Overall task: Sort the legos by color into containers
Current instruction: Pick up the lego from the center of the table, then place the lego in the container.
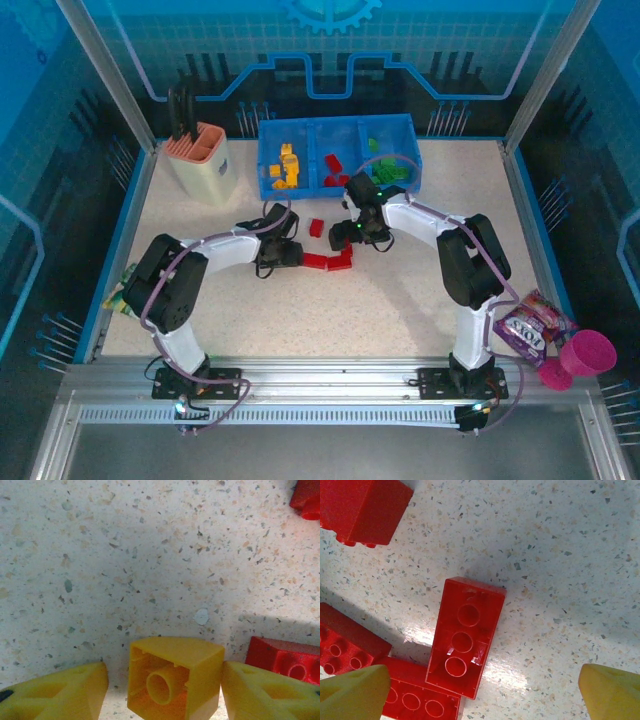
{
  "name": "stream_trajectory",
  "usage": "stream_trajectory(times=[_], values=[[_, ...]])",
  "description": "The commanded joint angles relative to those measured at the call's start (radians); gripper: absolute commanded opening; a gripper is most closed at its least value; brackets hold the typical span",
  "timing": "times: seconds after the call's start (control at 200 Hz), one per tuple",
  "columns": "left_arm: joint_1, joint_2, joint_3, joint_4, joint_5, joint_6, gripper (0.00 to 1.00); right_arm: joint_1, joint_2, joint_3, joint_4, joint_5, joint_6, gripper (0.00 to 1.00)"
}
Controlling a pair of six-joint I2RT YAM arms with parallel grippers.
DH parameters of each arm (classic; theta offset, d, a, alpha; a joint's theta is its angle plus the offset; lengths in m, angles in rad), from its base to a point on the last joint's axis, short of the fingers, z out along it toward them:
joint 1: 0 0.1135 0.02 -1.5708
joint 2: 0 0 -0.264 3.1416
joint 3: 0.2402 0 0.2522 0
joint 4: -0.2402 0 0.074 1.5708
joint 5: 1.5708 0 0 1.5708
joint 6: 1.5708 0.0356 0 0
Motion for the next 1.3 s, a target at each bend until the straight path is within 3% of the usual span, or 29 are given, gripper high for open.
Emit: stream_trajectory(times=[0.0,0.39,0.595,0.946,1.296], values=[[-0.006,0.057,0.006,0.035,0.003,0.024,0.61,0.020,0.008,0.012,-0.029,-0.004,-0.011,0.98],[-0.006,0.060,-0.019,0.025,0.015,0.034,0.40,0.021,0.002,0.007,-0.029,0.002,-0.015,0.98],[-0.004,-0.010,0.036,-0.016,-0.026,0.073,0.35,0.021,-0.006,0.002,-0.030,0.007,-0.015,0.98],[0.072,-0.007,0.320,-0.027,-0.076,0.175,0.35,0.015,-0.032,-0.022,-0.028,0.015,-0.015,0.98],[0.179,0.325,0.747,0.019,-0.087,0.241,0.35,0.014,-0.032,-0.012,-0.039,0.001,-0.015,0.98]])
